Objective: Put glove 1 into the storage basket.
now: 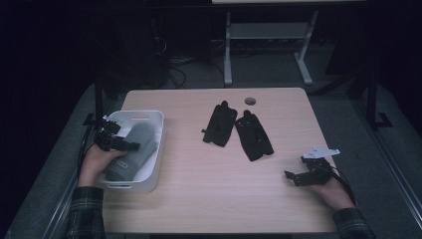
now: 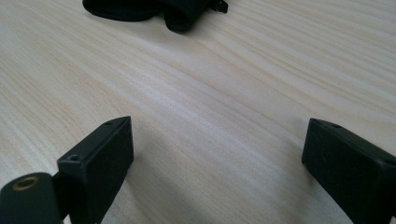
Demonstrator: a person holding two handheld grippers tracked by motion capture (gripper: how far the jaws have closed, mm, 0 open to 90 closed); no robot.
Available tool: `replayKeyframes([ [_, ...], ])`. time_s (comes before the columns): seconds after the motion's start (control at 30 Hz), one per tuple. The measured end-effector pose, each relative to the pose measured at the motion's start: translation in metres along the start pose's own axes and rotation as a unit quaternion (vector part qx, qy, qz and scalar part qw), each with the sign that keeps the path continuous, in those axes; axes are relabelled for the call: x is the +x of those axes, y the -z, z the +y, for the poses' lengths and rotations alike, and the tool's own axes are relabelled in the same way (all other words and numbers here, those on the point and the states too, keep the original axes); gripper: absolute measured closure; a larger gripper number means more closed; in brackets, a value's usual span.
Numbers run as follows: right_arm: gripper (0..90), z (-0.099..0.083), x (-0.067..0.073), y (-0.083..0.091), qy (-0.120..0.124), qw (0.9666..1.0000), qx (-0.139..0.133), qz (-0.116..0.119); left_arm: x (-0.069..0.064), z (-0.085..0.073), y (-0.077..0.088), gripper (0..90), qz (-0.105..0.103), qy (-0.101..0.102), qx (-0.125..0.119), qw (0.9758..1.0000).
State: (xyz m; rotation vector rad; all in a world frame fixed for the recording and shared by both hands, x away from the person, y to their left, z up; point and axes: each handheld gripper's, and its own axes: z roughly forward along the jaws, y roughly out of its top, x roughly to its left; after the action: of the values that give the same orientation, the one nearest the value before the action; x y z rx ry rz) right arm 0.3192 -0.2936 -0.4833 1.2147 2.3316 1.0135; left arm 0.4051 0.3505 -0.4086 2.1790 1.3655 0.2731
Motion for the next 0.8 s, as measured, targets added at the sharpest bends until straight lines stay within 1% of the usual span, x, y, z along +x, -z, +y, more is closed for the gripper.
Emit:
replayKeyframes([
  [0.03, 8.8, 0.000, 0.000, 0.000, 0.000, 1.0000, 0.000, 0.000, 0.000, 0.000, 0.000, 21.7, -0.001, 0.001, -0.003, 1.0000],
  [0.1, 8.8, 0.000, 0.000, 0.000, 0.000, 1.0000, 0.000, 0.000, 0.000, 0.000, 0.002, 19.5, 0.005, -0.006, -0.007, 0.9999],
  [0.2, 8.8, 0.000, 0.000, 0.000, 0.000, 1.0000, 0.000, 0.000, 0.000, 0.001, 0.005, 18.1, 0.014, -0.008, -0.016, 0.9997],
  [0.23, 8.8, 0.000, 0.000, 0.000, 0.000, 1.0000, 0.000, 0.000, 0.000, 0.002, 0.008, 17.9, 0.015, -0.011, -0.024, 0.9995],
  [0.27, 8.8, 0.000, 0.000, 0.000, 0.000, 1.0000, 0.000, 0.000, -0.001, 0.002, 0.010, 17.8, 0.016, -0.009, -0.032, 0.9993],
  [0.37, 8.8, 0.000, 0.000, 0.000, 0.000, 1.0000, 0.000, 0.000, -0.002, 0.004, 0.017, 16.9, 0.020, -0.010, -0.045, 0.9987],
  [0.4, 8.8, 0.000, 0.000, 0.000, 0.001, 1.0000, 0.000, 0.000, -0.005, 0.006, 0.022, 16.4, 0.019, -0.014, -0.053, 0.9983],
  [0.43, 8.8, 0.000, 0.000, 0.000, 0.001, 1.0000, 0.000, 0.000, -0.005, 0.006, 0.022, 16.4, 0.019, -0.014, -0.053, 0.9983],
  [0.57, 8.8, 0.000, 0.000, 0.000, 0.001, 1.0000, 0.000, 0.000, -0.014, 0.011, 0.028, 16.3, 0.008, -0.023, -0.070, 0.9972],
  [0.7, 8.8, 0.000, 0.000, 0.000, 0.001, 1.0000, 0.000, 0.000, -0.026, 0.017, 0.029, 16.3, -0.023, -0.031, -0.085, 0.9956],
  [0.73, 8.8, 0.000, 0.000, 0.000, 0.000, 1.0000, 0.000, 0.000, -0.028, 0.018, 0.029, 16.3, -0.028, -0.033, -0.086, 0.9953],
  [0.8, 8.8, 0.000, 0.000, 0.000, 0.000, 1.0000, 0.000, 0.000, -0.036, 0.022, 0.029, 16.3, -0.042, -0.039, -0.094, 0.9940],
])
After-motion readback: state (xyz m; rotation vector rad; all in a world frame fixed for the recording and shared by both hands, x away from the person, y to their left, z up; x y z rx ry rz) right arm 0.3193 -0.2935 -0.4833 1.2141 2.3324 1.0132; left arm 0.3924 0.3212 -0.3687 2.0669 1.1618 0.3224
